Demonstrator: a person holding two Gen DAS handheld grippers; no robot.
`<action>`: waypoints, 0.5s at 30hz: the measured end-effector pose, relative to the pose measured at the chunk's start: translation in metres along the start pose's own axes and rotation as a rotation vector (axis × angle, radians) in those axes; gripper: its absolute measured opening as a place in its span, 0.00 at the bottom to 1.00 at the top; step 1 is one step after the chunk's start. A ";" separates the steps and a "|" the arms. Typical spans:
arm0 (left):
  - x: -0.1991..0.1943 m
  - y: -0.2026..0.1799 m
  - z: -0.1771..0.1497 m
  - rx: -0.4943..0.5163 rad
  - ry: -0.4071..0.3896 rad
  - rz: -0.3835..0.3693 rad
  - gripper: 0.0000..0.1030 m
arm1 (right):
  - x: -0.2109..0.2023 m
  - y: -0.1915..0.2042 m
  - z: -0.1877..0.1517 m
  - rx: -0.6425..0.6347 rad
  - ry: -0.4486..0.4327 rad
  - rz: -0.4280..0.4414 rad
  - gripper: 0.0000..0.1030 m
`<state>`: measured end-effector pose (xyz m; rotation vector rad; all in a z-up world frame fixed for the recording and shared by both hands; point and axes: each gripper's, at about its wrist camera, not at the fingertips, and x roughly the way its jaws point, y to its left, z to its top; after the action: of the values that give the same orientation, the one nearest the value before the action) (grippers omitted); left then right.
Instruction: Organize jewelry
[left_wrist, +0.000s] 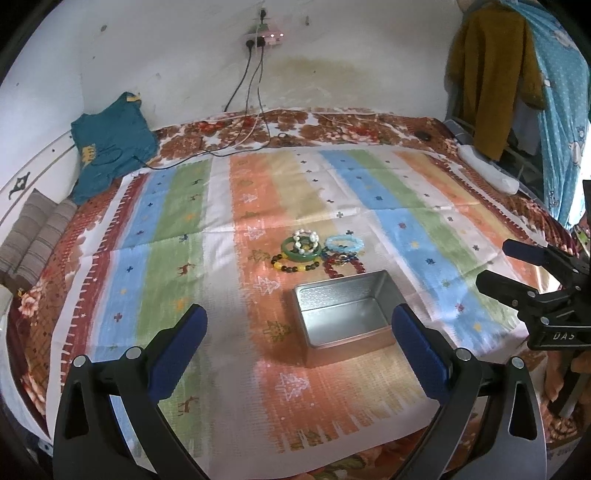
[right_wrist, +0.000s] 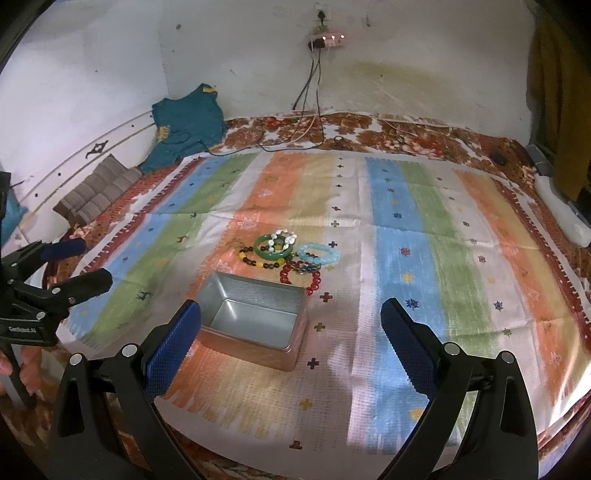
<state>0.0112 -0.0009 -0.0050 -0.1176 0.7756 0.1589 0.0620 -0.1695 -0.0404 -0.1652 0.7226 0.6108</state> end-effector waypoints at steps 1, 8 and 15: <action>0.001 0.000 0.000 -0.002 0.002 -0.001 0.95 | 0.001 0.000 -0.001 0.000 0.002 -0.002 0.96; 0.004 0.003 0.000 -0.005 0.012 -0.012 0.95 | 0.004 -0.002 -0.001 -0.004 0.011 -0.006 0.96; 0.005 0.002 -0.002 -0.008 0.011 -0.009 0.95 | 0.006 -0.004 -0.001 0.009 0.015 -0.006 0.96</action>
<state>0.0133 0.0016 -0.0100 -0.1293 0.7857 0.1527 0.0670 -0.1704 -0.0457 -0.1634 0.7389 0.6010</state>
